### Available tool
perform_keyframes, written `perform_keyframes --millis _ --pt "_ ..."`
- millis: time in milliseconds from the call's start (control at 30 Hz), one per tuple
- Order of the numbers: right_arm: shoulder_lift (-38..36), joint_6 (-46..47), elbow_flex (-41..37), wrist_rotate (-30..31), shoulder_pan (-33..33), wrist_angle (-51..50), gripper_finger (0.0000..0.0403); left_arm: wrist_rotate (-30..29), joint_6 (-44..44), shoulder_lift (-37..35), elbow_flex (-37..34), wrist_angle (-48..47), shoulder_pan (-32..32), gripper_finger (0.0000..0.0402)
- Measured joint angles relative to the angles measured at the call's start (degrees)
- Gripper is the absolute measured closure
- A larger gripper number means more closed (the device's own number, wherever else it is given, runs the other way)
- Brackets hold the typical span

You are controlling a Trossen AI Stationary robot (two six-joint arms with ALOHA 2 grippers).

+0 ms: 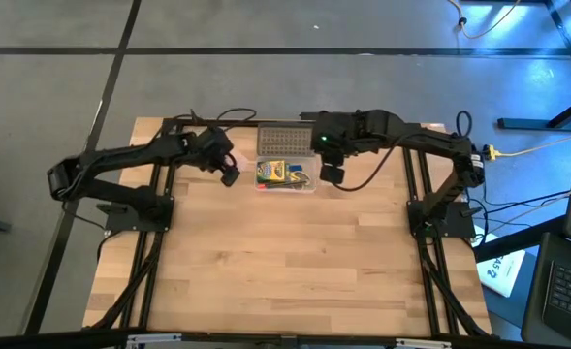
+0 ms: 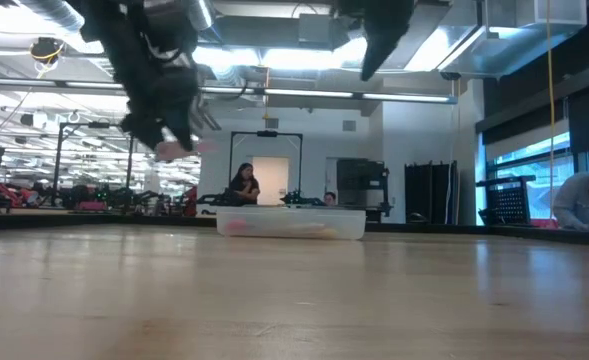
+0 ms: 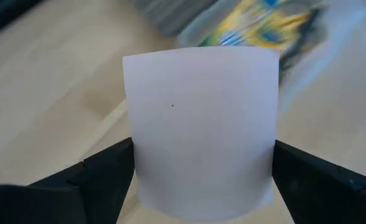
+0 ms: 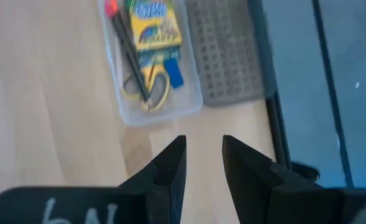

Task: Pack school essentials
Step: Put the light pink sticky notes into the black supply box

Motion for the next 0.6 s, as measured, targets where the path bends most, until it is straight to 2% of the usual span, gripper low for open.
perform_keyframes --millis 133,333,600 --pt "-1.53 -0.03 0.02 -2.14 0.00 -3.53 0.0297 0.01 0.97 0.43 0.03 8.67 -3.32 0.0053" --pt "-3.63 -1.72 0.02 -8.59 -0.61 -7.68 0.0297 0.00 4.12 2.60 0.07 21.81 -6.29 0.0053" --pt "-4.61 -4.79 0.07 -10.42 -2.48 -10.92 0.0297 -0.15 13.68 9.45 0.13 37.49 -8.15 0.0053"
